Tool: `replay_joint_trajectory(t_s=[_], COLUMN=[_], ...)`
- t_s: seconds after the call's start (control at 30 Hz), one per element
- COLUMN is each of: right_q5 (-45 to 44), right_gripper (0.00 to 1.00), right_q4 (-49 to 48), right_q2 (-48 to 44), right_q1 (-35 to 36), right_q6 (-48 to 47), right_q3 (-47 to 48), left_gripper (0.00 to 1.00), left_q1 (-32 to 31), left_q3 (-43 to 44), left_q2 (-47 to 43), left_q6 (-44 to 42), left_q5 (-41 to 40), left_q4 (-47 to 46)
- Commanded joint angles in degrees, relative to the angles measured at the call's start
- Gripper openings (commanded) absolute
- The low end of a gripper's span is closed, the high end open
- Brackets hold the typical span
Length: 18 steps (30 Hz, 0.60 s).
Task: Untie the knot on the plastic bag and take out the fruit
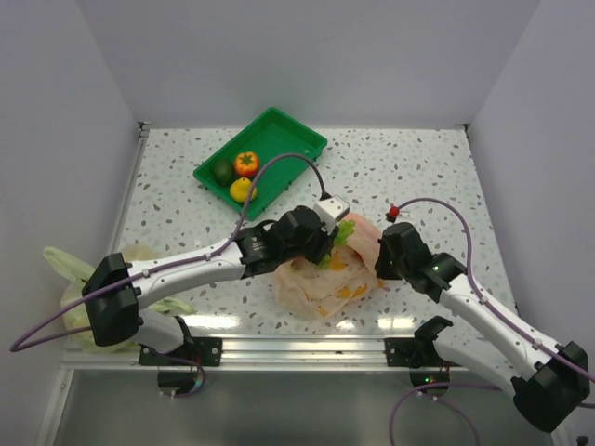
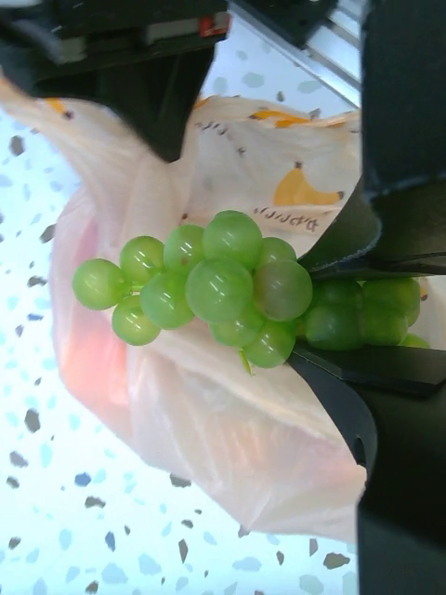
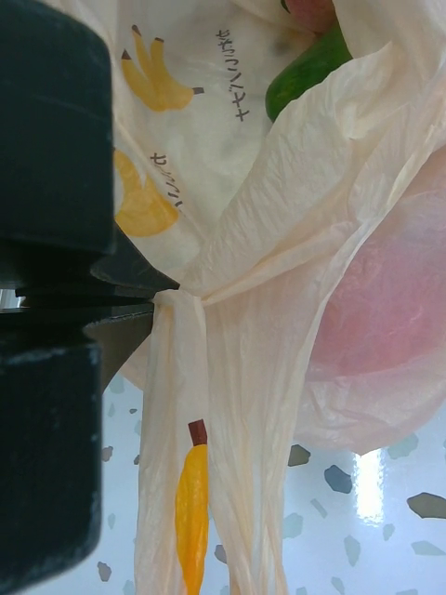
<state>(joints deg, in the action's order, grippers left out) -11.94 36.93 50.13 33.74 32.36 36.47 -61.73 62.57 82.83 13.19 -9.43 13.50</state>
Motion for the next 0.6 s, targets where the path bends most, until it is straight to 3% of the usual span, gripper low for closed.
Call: replay_joint_trajectory(t_s=[0.0, 0.17, 0.4, 0.57], right_q5=[0.78, 0.69, 1.22, 1.22], right_gripper=[0.00, 0.00, 0.00, 0.00], right_q4=[-1.25, -0.28, 0.95, 1.57], right_q2=[-1.26, -2.40, -2.67, -2.32], right_q1=[0.10, 0.10, 0.10, 0.10], right_q6=[1.21, 1.30, 0.95, 0.42], right_q3=[-0.52, -1.05, 0.09, 1.32], left_gripper=[0.10, 0.10, 0.09, 0.11], left_q1=[3.02, 6.88, 22.06, 30.61], left_q3=[3.34, 11.25, 22.49, 25.93], left_q2=[-2.05, -0.66, 7.25, 17.16], left_q6=[4.21, 3.77, 5.00, 4.21], left_q5=[-1.55, -5.50, -8.76, -5.00], left_q4=[-8.66, -7.62, -0.84, -2.86])
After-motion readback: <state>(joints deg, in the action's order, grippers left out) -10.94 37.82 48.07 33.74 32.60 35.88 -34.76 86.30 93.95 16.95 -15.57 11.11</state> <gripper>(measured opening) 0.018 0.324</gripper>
